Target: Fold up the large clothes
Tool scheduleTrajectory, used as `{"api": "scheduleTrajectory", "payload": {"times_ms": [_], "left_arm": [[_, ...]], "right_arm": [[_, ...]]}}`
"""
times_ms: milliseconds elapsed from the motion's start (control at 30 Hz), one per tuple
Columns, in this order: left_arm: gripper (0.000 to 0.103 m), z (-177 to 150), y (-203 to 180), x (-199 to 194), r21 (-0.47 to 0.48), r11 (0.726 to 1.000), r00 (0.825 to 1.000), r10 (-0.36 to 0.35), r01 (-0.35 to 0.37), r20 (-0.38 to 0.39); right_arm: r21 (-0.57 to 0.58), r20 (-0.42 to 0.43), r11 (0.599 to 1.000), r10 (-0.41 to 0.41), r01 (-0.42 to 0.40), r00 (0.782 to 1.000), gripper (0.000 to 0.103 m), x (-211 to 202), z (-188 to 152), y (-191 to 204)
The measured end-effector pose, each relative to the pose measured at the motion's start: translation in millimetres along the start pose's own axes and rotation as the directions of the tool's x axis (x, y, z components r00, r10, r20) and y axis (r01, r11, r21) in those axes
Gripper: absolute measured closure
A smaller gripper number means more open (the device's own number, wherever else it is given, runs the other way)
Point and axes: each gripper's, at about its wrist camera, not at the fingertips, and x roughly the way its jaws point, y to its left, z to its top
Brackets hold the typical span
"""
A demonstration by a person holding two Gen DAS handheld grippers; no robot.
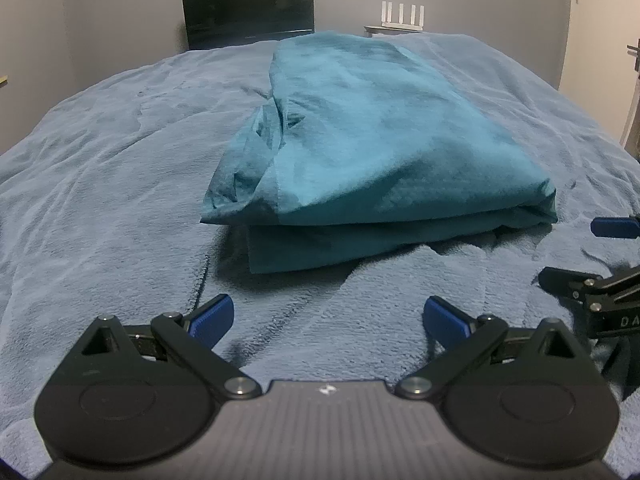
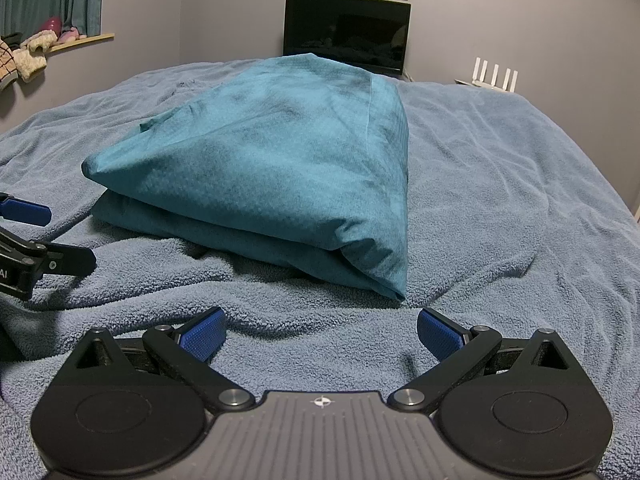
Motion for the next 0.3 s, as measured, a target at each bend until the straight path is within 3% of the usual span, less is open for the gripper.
{"api": "scheduleTrajectory", "payload": {"times_ms": [300], "left_arm": [[0.001,-0.4,0.7,0.7,0.001,1.0,1.0,-0.027,0.027,-0.006]], "right_arm": [[-0.001,-0.001,1.0,0.0,0.0,1.0,0.0,0.0,0.2,-0.7]]}}
